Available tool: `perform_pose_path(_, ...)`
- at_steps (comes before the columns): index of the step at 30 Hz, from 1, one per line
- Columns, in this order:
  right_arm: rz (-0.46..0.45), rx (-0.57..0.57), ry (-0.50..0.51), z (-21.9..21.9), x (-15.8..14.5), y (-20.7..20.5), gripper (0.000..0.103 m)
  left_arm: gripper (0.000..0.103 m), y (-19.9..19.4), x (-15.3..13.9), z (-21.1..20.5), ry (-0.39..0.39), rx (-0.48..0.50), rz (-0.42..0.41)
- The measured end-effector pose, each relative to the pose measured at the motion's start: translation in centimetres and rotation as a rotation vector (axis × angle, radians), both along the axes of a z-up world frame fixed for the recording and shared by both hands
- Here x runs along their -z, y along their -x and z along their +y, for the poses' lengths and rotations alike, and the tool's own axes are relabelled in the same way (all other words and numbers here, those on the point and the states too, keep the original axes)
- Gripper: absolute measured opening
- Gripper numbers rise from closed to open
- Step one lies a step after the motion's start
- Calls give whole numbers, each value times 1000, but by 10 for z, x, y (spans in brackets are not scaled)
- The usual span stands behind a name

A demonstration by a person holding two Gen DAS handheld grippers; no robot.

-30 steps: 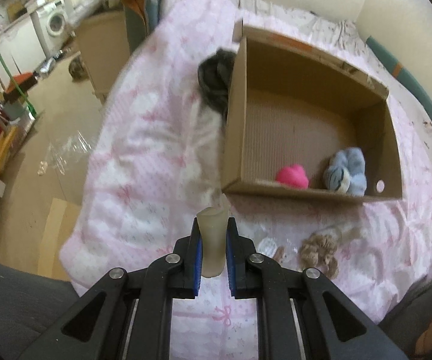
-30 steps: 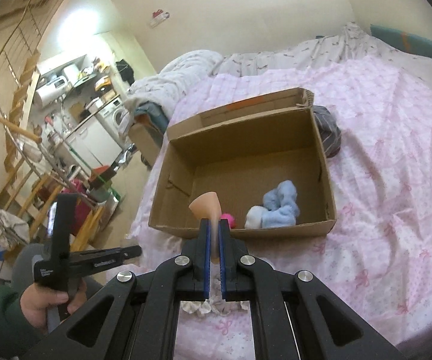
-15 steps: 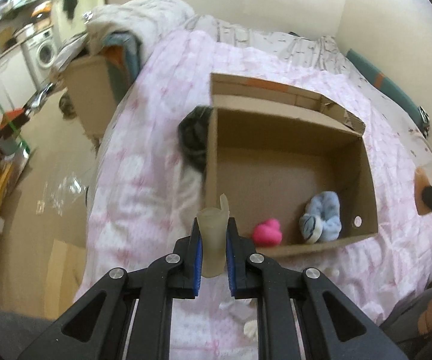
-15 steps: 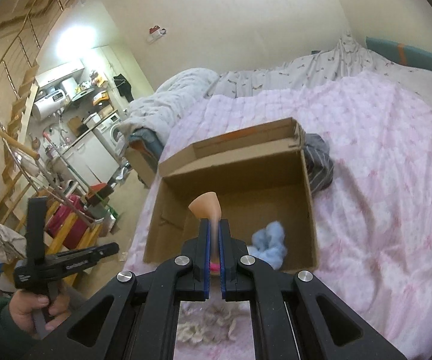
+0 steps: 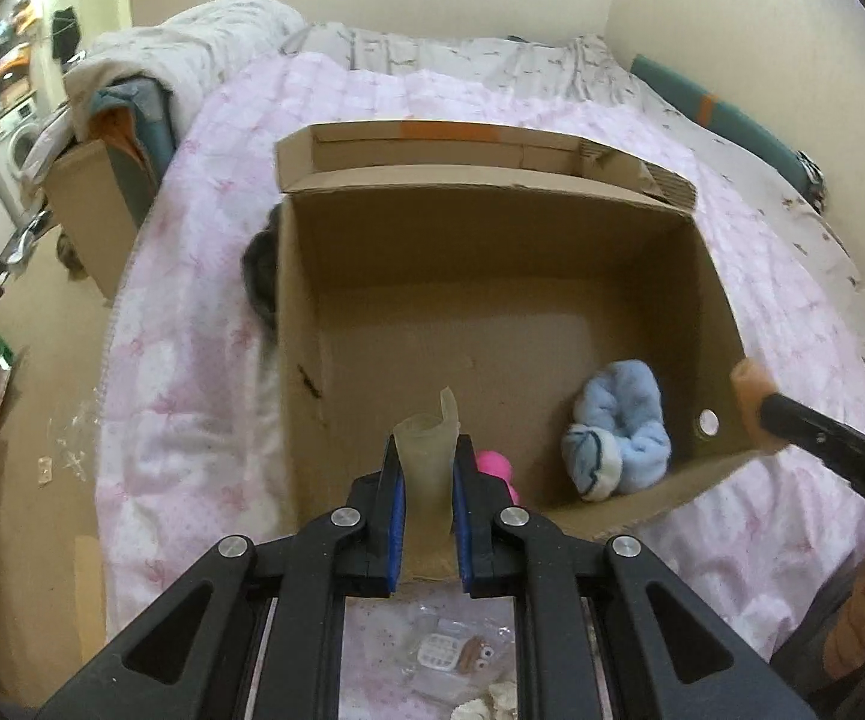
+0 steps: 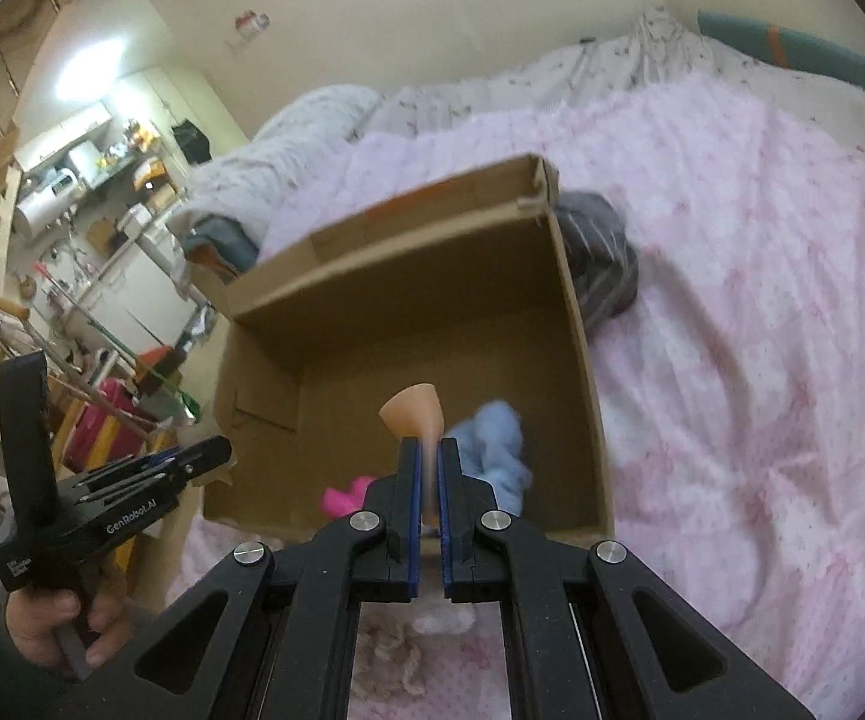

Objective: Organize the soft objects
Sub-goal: 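Carry the beige piece and tan tube over the box with both grippers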

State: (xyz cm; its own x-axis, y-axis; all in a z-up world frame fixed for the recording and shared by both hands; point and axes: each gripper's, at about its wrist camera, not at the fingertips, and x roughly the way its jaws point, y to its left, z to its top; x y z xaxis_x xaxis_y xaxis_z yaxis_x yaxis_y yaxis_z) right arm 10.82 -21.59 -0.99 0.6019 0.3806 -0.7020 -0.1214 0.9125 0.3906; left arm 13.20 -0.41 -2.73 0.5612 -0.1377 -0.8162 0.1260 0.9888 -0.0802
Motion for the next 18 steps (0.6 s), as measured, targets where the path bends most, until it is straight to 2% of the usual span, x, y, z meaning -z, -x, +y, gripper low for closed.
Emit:
perform_pose_path(6, 47, -20, 21, 11, 15, -11, 7, 12, -4, 12, -1, -17, -11, 28)
perform_pose_path(12, 73, -20, 37, 18, 28, -22, 7, 13, -6, 16, 2, -3, -24, 38)
perform_pose_path(18, 74, -26, 41, 21, 29, -24, 7, 13, -5, 11, 4, 13, -22, 1)
